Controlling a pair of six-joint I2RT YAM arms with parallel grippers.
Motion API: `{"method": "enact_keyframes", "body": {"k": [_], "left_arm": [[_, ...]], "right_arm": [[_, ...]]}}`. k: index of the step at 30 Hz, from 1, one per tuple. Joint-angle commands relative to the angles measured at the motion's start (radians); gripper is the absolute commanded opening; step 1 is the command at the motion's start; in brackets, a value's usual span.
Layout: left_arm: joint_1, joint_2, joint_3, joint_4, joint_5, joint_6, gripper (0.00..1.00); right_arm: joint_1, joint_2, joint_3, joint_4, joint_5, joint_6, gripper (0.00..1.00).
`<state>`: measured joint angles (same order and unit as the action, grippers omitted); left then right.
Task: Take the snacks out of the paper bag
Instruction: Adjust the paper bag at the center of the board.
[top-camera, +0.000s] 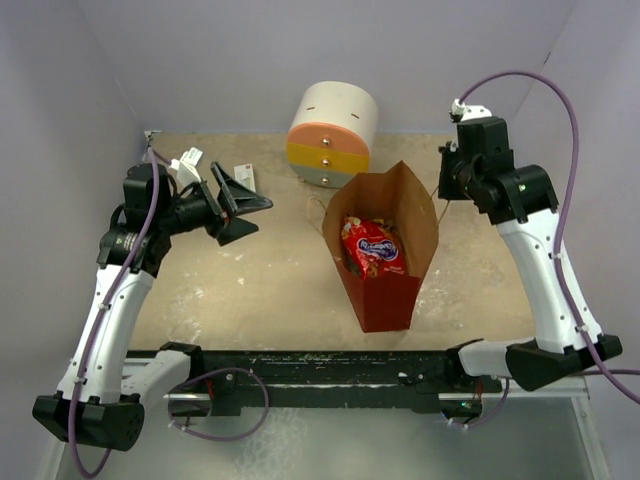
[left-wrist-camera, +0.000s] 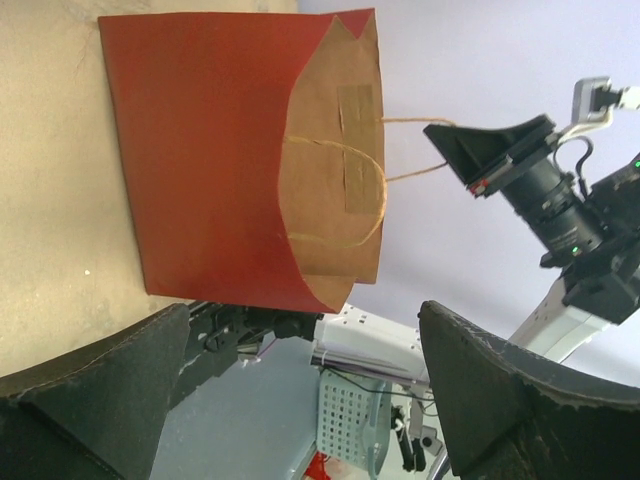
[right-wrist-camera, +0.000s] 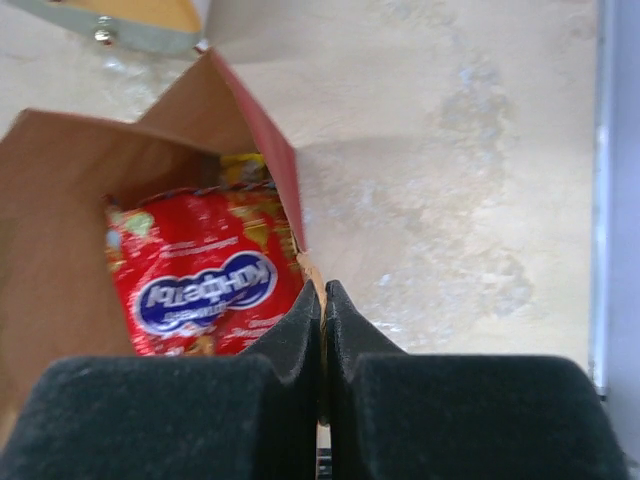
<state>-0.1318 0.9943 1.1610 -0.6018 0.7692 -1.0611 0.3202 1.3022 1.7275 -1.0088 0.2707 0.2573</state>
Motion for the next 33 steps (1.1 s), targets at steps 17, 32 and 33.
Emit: {"method": "enact_keyframes", "body": {"k": [17, 32, 33], "left_arm": [[-0.002, 0.098, 0.164, -0.037, 0.110, 0.093, 0.99], [-0.002, 0.082, 0.047, 0.003, 0.073, 0.125, 0.99], [-0.002, 0.089, 0.037, -0.008, 0.061, 0.145, 0.99]], "right_arm": [[0.030, -0.013, 0.211, 0.271, 0.004, -0.536, 0.00], [0.135, 0.041, 0.258, 0.183, -0.548, -0.393, 0.00], [0.135, 0.020, 0.224, 0.200, -0.554, -0.375, 0.00]]}}
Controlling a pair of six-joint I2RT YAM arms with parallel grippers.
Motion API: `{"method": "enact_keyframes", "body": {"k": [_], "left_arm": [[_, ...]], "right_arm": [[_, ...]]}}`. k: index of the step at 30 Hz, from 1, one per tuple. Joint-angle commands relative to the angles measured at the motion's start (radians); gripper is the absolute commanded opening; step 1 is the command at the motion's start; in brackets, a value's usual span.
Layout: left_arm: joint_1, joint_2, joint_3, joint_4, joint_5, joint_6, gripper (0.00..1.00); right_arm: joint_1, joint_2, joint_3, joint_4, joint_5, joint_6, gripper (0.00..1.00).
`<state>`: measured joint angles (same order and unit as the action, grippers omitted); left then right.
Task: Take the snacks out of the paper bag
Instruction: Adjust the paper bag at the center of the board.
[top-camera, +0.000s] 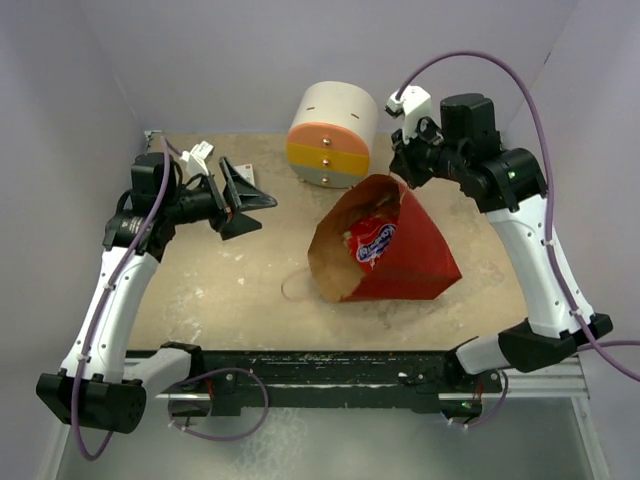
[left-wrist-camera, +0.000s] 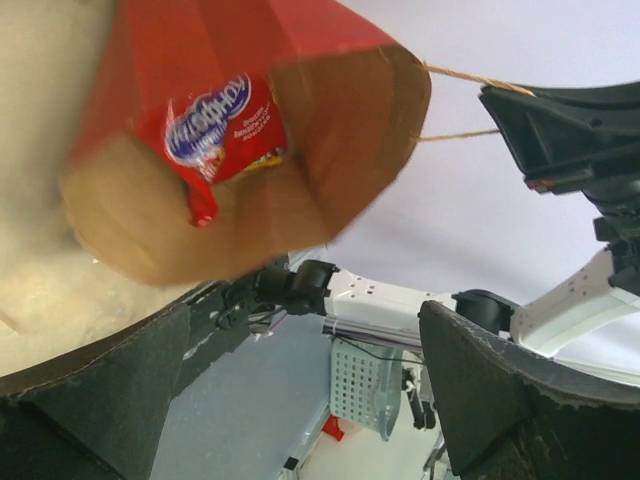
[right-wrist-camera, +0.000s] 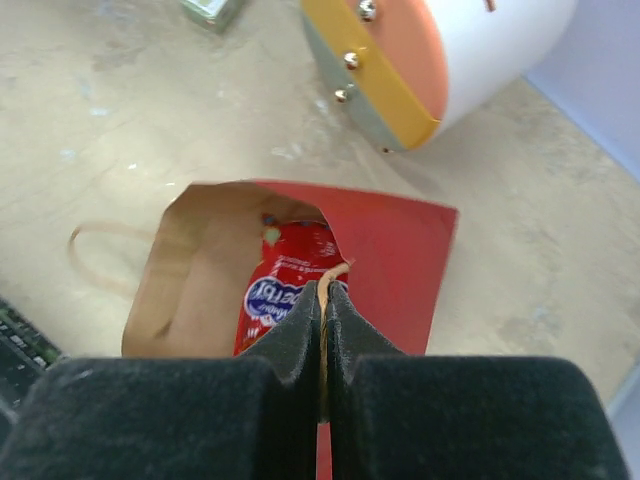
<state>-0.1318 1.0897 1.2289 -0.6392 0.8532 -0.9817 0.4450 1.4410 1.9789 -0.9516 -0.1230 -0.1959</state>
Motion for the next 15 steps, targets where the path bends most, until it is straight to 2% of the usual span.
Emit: {"method": "enact_keyframes", "body": {"k": [1, 5, 8, 12, 15], "left_arm": [[-0.002, 0.000, -0.037, 0.011, -0.041, 0.092, 0.99], [-0.014, -0.001, -0.110, 0.002, -0.068, 0.145, 1.00], [-0.091, -0.032, -0.191, 0.047, -0.097, 0.130, 0.99], [-0.211, -0.079, -0.256, 0.079, -0.192, 0.085, 0.96], [-0.250, -0.136, -0.268, 0.107, -0.259, 0.071, 0.97]], "right_arm": [[0.011, -0.143, -0.061, 0.160, -0.166, 0.087, 0.00], [0.011, -0.208, -0.146, 0.212, -0.193, 0.118, 0.00], [0.011, -0.241, -0.200, 0.244, -0.198, 0.117, 0.00], [0.011, -0.236, -0.192, 0.260, -0.122, 0.191, 0.00], [0.011, -0.228, -0.196, 0.296, -0.060, 0.245, 0.00]]}}
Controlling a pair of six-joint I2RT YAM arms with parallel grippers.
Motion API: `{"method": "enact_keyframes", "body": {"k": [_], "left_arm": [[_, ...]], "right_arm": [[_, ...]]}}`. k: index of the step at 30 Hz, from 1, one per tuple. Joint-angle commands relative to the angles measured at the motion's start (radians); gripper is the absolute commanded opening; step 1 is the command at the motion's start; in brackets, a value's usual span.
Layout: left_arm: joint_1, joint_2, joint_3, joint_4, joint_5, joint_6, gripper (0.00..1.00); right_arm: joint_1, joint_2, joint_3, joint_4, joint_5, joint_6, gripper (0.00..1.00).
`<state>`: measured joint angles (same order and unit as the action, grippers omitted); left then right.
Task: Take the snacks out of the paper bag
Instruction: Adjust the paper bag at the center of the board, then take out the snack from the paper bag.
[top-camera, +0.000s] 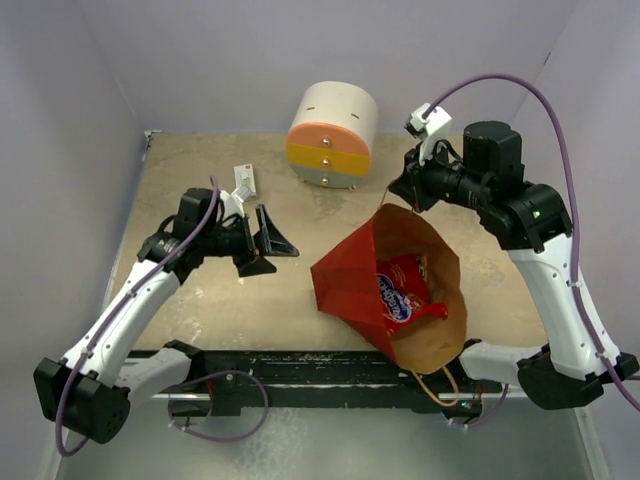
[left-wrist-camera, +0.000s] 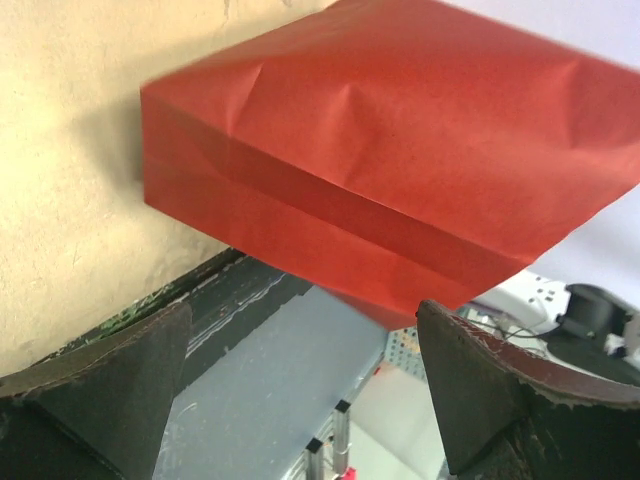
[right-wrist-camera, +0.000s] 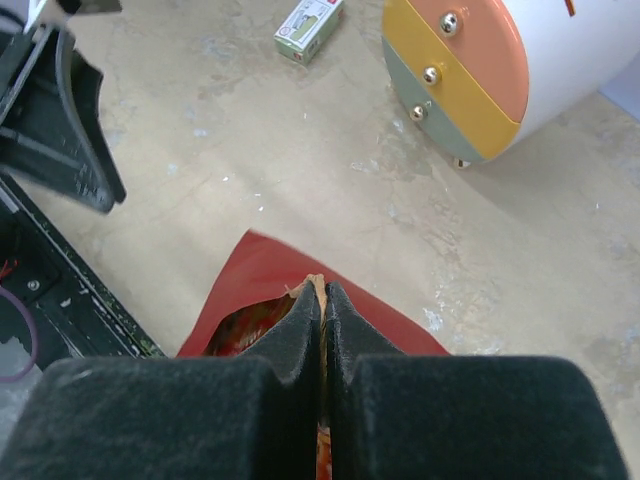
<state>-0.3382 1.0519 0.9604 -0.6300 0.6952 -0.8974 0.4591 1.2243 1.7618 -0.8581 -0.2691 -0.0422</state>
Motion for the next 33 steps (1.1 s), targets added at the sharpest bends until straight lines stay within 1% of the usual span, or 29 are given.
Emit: {"method": "enact_keyframes", "body": {"k": [1, 5, 9, 10, 13, 17, 19, 22, 25, 27, 30, 31, 33], "left_arm": [[-0.045, -0.105, -0.003, 0.112, -0.099, -0.021, 0.98], [-0.046, -0.062, 0.014, 0.114, -0.063, -0.016, 0.98], [-0.045, -0.023, 0.075, 0.102, -0.066, 0.015, 0.98], [-0.046, -0.015, 0.092, 0.099, -0.066, 0.023, 0.98], [-0.046, 0.018, 0.153, 0.090, -0.054, 0.050, 0.98], [-0.047, 0.036, 0.200, 0.091, -0.043, 0.089, 0.98], [-0.053, 0.039, 0.213, 0.090, -0.040, 0.106, 0.97], [-0.080, 0.037, 0.220, 0.096, -0.065, 0.101, 0.92], [-0.155, 0.033, 0.197, 0.151, -0.139, 0.062, 0.86], [-0.230, 0.048, 0.173, 0.201, -0.209, 0.034, 0.82], [-0.359, 0.107, 0.160, 0.277, -0.321, -0.007, 0.74], [-0.420, 0.136, 0.167, 0.307, -0.362, -0.014, 0.70], [-0.498, 0.200, 0.193, 0.354, -0.439, -0.009, 0.63]], "right_arm": [[-0.004, -0.008, 0.023, 0.209, 0.102, 0.117, 0.00], [-0.004, 0.012, 0.063, 0.196, 0.247, 0.169, 0.00], [-0.004, -0.007, 0.073, 0.203, 0.394, 0.155, 0.00], [-0.004, -0.013, 0.070, 0.209, 0.408, 0.147, 0.00], [-0.004, -0.016, 0.074, 0.217, 0.410, 0.141, 0.00], [-0.004, -0.026, 0.008, 0.259, 0.327, 0.151, 0.00], [-0.004, -0.036, -0.038, 0.297, 0.312, 0.138, 0.00], [-0.004, -0.040, -0.063, 0.303, 0.319, 0.155, 0.00], [-0.004, -0.040, -0.059, 0.293, 0.331, 0.183, 0.00], [-0.004, -0.042, -0.061, 0.298, 0.349, 0.192, 0.00], [-0.004, -0.042, -0.063, 0.289, 0.358, 0.198, 0.00], [-0.004, -0.041, -0.059, 0.277, 0.363, 0.198, 0.00], [-0.004, -0.035, -0.049, 0.259, 0.380, 0.198, 0.00]]}}
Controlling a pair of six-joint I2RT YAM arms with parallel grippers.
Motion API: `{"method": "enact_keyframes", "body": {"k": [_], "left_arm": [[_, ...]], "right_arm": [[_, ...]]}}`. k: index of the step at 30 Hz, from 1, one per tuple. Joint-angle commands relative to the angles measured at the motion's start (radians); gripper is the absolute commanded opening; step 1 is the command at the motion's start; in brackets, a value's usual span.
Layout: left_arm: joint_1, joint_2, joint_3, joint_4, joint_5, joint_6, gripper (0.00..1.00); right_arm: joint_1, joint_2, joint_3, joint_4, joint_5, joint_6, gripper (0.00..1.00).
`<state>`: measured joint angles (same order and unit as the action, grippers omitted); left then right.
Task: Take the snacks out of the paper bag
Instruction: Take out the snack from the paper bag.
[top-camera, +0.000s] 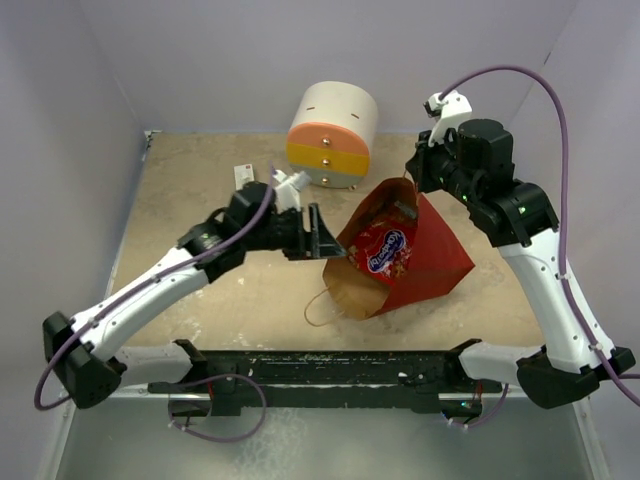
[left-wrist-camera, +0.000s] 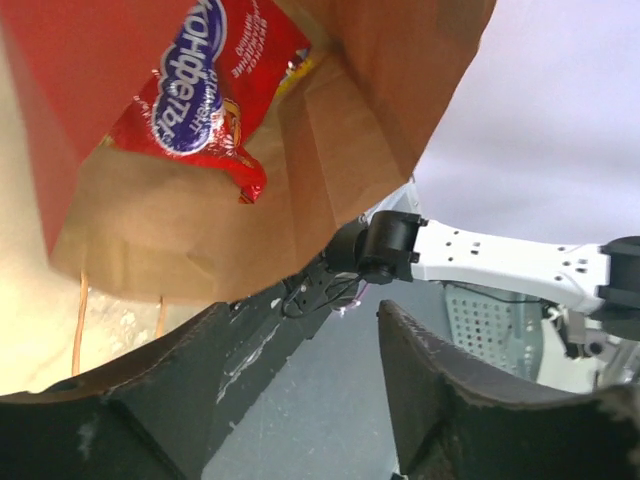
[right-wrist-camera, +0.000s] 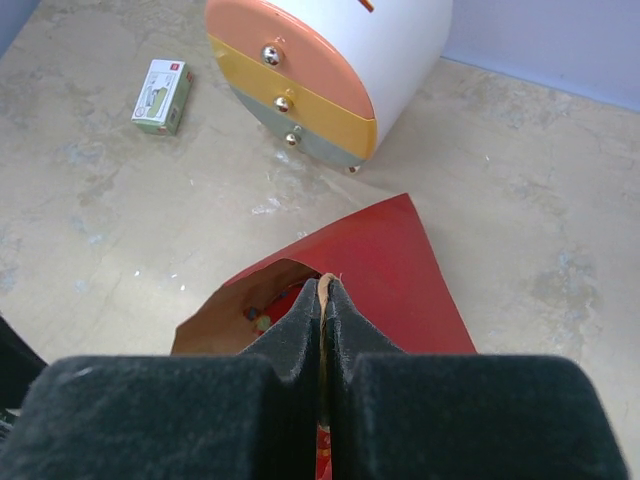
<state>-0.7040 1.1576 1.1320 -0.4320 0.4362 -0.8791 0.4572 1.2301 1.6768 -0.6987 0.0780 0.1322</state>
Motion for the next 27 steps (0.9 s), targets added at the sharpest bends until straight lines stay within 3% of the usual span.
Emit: {"method": "enact_keyframes", "body": {"k": [1, 6, 9, 18, 22, 27], "left_arm": [[-0.186, 0.130, 0.042, 0.159, -0.222, -0.022, 0.59], [-0.330, 0.256, 0.131, 0.169, -0.417, 0.070, 0.45], [-0.422, 0.284, 0.130, 0.223, -0.583, 0.244, 0.42], [-0.490, 0.374, 0.100, 0.360, -0.679, 0.665, 0.35], [-0.489, 0.373, 0.041, 0.411, -0.617, 0.937, 0.40], [-0.458, 0.398, 0.025, 0.404, -0.454, 1.171, 0.63]], "right_arm": [[-0.002, -0.039, 0.038, 0.092, 0.039, 0.024, 0.00], [-0.002, -0.037, 0.039, 0.067, 0.038, 0.025, 0.00], [-0.002, -0.042, 0.039, 0.073, 0.015, 0.033, 0.00], [-0.002, -0.053, 0.054, 0.082, 0.010, 0.051, 0.00], [-0.002, -0.065, 0.050, 0.091, 0.025, 0.034, 0.00], [-0.002, -0.068, 0.051, 0.095, 0.039, 0.021, 0.00]]}}
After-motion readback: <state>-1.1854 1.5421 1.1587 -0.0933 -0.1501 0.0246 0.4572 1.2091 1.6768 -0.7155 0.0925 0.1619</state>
